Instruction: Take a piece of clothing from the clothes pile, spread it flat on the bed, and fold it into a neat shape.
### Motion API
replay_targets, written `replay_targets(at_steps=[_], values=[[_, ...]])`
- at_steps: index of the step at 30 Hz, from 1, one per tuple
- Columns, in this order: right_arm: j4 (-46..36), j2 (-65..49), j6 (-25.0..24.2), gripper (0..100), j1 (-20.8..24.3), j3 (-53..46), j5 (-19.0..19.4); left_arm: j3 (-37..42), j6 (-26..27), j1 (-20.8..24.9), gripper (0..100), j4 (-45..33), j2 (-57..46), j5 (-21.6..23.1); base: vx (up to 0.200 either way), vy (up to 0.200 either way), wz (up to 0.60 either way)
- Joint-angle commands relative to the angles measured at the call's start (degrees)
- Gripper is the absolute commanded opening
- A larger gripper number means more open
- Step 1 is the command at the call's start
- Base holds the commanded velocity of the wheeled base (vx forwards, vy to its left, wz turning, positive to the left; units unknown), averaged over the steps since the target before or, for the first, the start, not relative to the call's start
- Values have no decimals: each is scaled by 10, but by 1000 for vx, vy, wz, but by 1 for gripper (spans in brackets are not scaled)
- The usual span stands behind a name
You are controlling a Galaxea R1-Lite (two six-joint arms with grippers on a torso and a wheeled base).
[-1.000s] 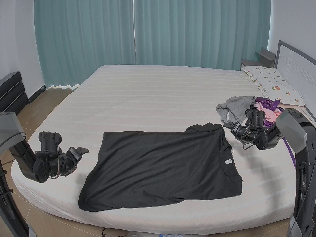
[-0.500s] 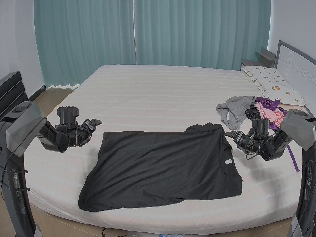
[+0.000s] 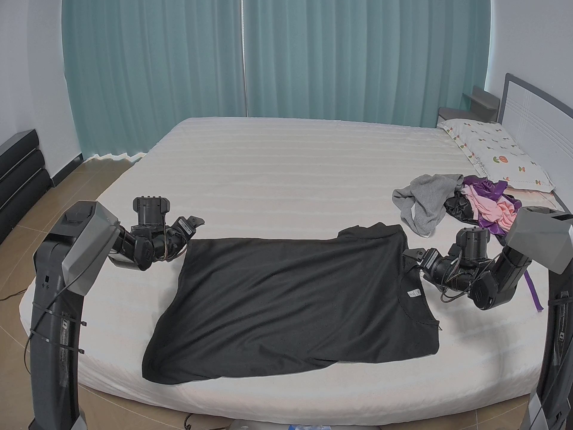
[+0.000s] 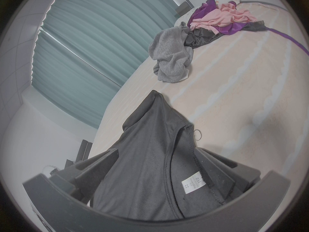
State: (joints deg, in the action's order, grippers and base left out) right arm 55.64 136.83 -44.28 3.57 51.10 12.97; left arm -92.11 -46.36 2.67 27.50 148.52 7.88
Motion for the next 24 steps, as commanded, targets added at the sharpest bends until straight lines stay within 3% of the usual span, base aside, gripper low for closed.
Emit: replay_targets(at_steps=[1,19,20,24], values=[[2,1,-8,100,1,0,7,-23,0,3,100,2,39,-4,0,0,0],[21,5,-19,100,3,0,7,-75,1,8,100,-3,76,-23,0,0,0],[21,6,-18,100,3,0,7,-76,1,8,0,-3,76,-23,0,0,0],[21,12,-18,100,3,0,7,-76,2,8,0,0,76,-27,0,0,0]])
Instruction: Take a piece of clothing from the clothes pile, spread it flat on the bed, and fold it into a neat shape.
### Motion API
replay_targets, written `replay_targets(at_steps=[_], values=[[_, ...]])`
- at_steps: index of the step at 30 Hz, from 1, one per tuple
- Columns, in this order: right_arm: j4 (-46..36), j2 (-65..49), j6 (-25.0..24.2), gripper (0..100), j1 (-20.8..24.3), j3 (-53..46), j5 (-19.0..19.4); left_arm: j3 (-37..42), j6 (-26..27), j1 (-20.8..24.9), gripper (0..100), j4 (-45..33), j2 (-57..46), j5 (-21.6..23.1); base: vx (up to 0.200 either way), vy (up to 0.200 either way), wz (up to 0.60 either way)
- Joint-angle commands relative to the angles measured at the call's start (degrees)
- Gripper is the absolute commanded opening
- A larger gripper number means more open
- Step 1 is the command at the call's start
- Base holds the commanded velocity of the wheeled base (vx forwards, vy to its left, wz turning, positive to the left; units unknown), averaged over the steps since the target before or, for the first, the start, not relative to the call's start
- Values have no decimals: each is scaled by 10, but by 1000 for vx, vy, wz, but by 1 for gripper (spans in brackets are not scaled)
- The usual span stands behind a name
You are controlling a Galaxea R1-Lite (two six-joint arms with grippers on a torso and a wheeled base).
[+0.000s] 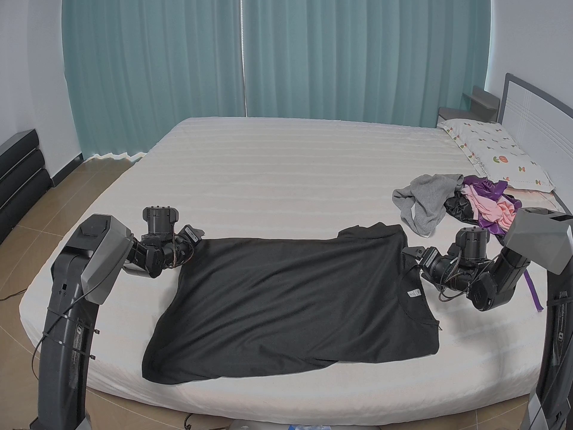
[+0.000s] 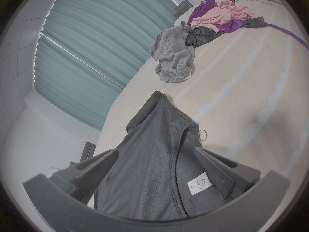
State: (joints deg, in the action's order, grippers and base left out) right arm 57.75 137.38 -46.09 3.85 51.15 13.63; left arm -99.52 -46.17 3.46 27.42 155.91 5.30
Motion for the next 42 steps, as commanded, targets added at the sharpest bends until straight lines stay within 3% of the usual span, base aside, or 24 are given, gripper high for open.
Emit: replay_targets(at_steps=[1,18,36,42], values=[[1,8,0,100,0,0,0,-6,1,1,0,2,1,-13,0,0,0],[3,14,1,100,-3,0,-2,-149,35,-4,0,-8,47,-100,0,0,0],[-5,51,12,100,-10,55,-6,-151,32,-7,0,7,47,-110,0,0,0],[-90,79,71,100,-16,158,-7,-150,31,-7,0,2,46,-128,0,0,0]])
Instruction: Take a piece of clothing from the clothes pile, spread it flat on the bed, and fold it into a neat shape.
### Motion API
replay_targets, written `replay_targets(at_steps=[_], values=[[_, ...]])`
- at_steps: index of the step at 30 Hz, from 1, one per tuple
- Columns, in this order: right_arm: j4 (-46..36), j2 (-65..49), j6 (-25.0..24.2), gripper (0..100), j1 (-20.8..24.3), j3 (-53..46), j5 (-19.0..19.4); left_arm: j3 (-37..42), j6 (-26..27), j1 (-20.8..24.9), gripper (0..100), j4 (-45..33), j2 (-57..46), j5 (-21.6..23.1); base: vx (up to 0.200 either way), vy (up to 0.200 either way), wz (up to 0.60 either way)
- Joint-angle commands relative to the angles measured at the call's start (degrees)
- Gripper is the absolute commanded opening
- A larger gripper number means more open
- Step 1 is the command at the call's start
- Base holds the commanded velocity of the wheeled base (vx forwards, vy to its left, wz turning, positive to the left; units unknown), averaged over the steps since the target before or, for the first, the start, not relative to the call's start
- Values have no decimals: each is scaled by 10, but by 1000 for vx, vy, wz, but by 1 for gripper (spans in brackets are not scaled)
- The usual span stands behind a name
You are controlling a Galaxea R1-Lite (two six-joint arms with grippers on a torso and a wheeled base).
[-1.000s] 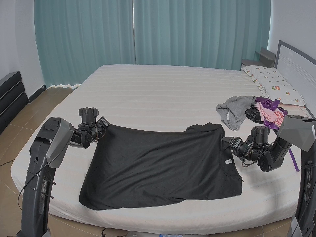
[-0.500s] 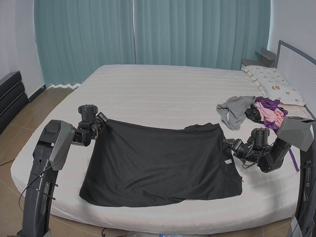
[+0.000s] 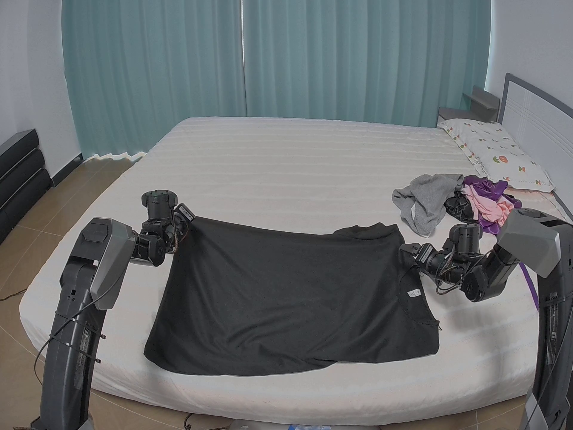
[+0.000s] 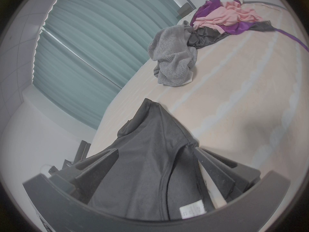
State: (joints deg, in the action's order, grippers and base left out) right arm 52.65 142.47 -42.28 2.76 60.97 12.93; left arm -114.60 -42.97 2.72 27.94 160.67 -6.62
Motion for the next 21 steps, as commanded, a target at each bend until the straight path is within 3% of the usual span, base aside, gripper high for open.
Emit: replay_targets(at_steps=[1,5,10,18,19,21], values=[[-50,34,45,100,-6,75,0,3,-1,0,0,-3,-4,-9,0,0,0],[-75,54,58,100,-6,122,0,6,-1,0,0,-9,-6,-10,0,0,0],[-168,92,60,100,-6,223,-1,16,-2,3,0,-14,-4,-26,0,0,0],[-193,155,64,100,1,307,0,29,-2,4,0,-14,-7,-40,0,0,0],[-195,163,62,0,1,319,-1,29,-2,4,0,-14,-6,-40,0,0,0],[-194,172,60,0,1,333,-4,29,-2,4,0,-13,-6,-40,0,0,0]])
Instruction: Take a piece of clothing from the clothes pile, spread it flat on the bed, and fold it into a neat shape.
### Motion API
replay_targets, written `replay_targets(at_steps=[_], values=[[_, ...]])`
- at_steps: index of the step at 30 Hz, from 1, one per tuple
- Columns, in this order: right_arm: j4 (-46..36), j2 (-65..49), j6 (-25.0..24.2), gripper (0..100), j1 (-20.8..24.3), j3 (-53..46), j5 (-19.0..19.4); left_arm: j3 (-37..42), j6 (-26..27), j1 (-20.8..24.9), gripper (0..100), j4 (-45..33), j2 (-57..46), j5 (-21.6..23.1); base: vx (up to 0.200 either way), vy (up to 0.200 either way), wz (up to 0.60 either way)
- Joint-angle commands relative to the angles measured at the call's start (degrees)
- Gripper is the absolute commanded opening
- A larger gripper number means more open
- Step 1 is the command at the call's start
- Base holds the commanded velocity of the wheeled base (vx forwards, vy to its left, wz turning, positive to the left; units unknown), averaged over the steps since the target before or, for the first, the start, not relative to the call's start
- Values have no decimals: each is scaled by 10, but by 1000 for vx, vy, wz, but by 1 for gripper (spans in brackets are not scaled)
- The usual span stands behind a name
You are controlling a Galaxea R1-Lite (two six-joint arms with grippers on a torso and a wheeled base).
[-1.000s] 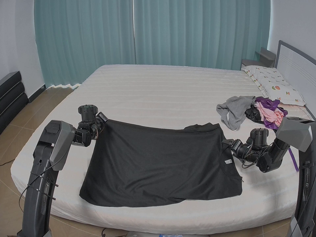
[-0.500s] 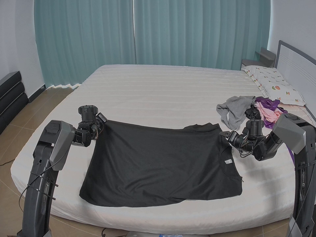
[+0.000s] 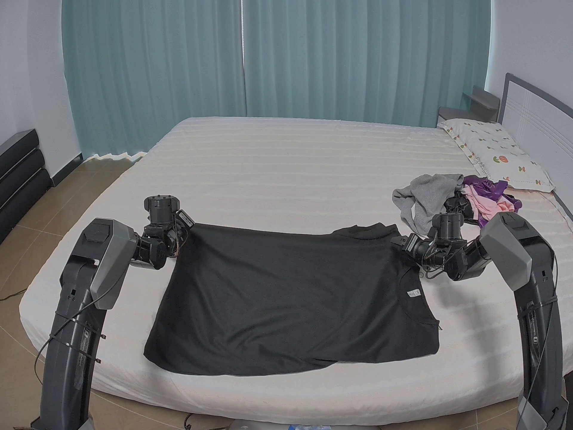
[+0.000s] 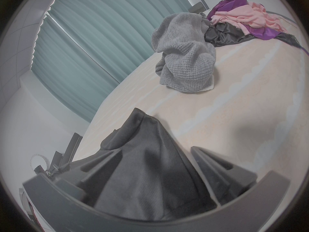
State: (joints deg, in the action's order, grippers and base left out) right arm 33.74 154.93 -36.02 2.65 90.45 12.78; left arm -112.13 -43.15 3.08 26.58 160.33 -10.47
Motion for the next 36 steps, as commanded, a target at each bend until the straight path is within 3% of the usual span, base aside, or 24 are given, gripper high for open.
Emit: replay_targets(at_steps=[1,7,13,31,32,33,34,36], values=[[-5,49,-5,0,2,45,-8,5,0,1,0,1,-3,-2,0,0,0],[1,42,-11,0,-6,66,-25,2,0,1,0,2,0,-3,0,0,0],[27,39,-40,0,-16,99,-65,-7,-1,0,0,6,2,-14,0,0,0],[41,53,-38,0,-16,91,-72,-24,-19,3,0,1,21,-8,0,0,0],[41,54,-37,0,-14,87,-72,-24,-19,3,100,1,24,-8,0,0,0],[42,54,-36,0,-13,83,-72,-24,-19,3,100,1,27,-8,0,0,0],[42,54,-36,100,-12,80,-72,-24,-19,4,100,1,30,-8,0,0,0],[42,52,-36,100,-12,78,-72,-23,-19,4,100,1,31,-8,0,0,0]])
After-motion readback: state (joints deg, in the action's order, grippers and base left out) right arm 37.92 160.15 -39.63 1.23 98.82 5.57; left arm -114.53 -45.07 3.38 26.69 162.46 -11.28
